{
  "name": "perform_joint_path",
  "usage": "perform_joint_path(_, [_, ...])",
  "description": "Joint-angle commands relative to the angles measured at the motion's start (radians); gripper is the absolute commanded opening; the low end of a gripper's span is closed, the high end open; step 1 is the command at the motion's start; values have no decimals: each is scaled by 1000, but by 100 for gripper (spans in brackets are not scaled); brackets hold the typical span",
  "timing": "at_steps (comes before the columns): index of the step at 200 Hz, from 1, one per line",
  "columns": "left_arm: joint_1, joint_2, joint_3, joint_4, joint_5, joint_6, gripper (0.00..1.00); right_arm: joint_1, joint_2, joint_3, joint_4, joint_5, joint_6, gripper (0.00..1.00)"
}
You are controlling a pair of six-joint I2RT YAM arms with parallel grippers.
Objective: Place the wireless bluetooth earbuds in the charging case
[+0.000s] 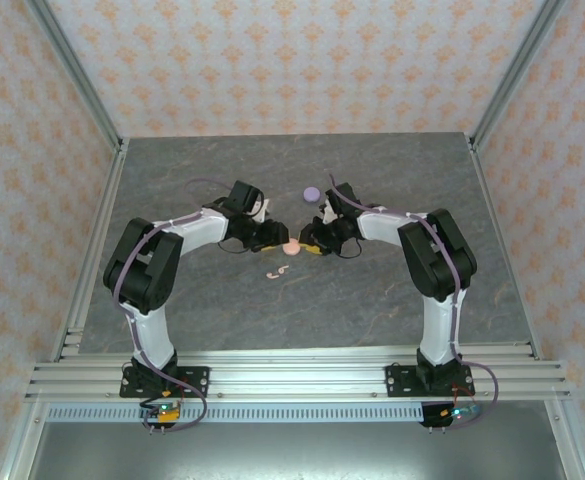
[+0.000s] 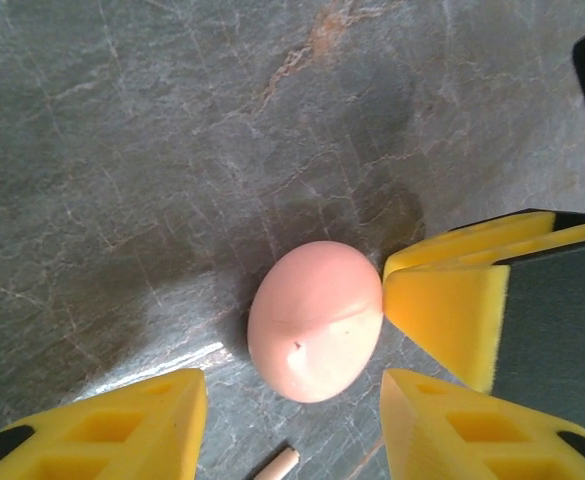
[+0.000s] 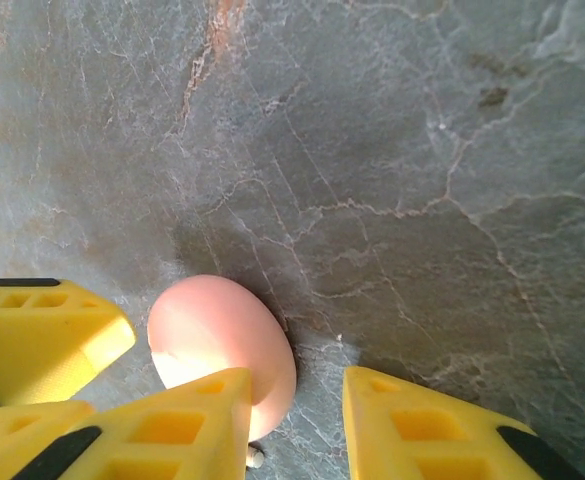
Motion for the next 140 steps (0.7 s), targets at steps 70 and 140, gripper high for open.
perform_joint_path(70, [8, 0, -21, 5, -61, -4, 49, 7, -48, -1, 35, 4, 21, 30])
perform_joint_path(140, [8, 9, -43, 50, -31, -28, 49, 18, -1, 32, 43, -32, 26, 30])
